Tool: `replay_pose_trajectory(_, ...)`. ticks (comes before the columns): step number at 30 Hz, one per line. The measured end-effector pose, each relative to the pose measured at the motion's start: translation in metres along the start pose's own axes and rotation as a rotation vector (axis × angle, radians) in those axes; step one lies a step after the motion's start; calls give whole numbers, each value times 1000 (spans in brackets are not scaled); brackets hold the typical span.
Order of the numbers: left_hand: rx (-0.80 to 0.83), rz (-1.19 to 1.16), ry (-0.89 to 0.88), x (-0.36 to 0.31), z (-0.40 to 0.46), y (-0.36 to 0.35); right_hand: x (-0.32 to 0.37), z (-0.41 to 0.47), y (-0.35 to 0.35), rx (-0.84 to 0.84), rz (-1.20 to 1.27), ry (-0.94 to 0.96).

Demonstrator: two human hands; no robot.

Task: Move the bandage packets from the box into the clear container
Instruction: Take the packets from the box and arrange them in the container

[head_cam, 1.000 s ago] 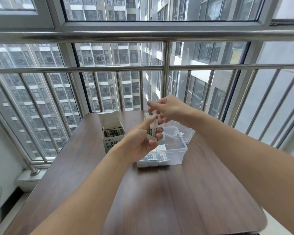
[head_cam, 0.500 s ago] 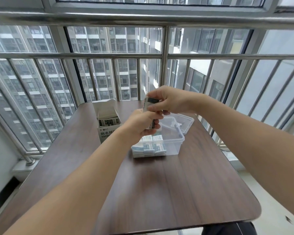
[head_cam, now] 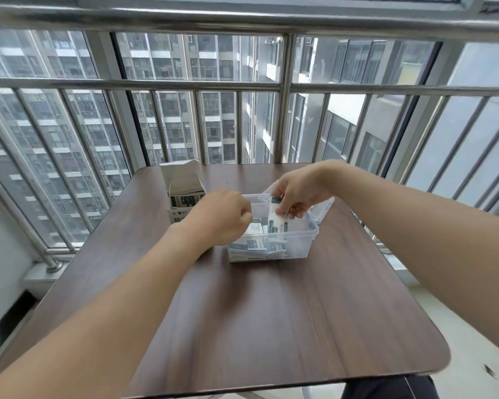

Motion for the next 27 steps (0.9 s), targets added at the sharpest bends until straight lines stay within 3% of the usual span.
replay_pose_trajectory(9,26,150,-102,3,-3,-23,16,14,-26,-84,-91,-136)
replay_pose_trajectory(16,79,138,-105,5,0,-23,18,12,-37,-222,-172,-149)
replay_pose_trajectory(27,42,128,-133,4,1,-22,17,2,-46,-174,-174,-151)
Point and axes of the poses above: each hand's wrist, its own z-axis towards the middle knuckle, its own y-axis out of the back of the hand, x = y × z, the point moved 2 cm from there along z, towards the middle knuckle, and after that the axes turned 15 degrees about -y, right-handed, at the moved point
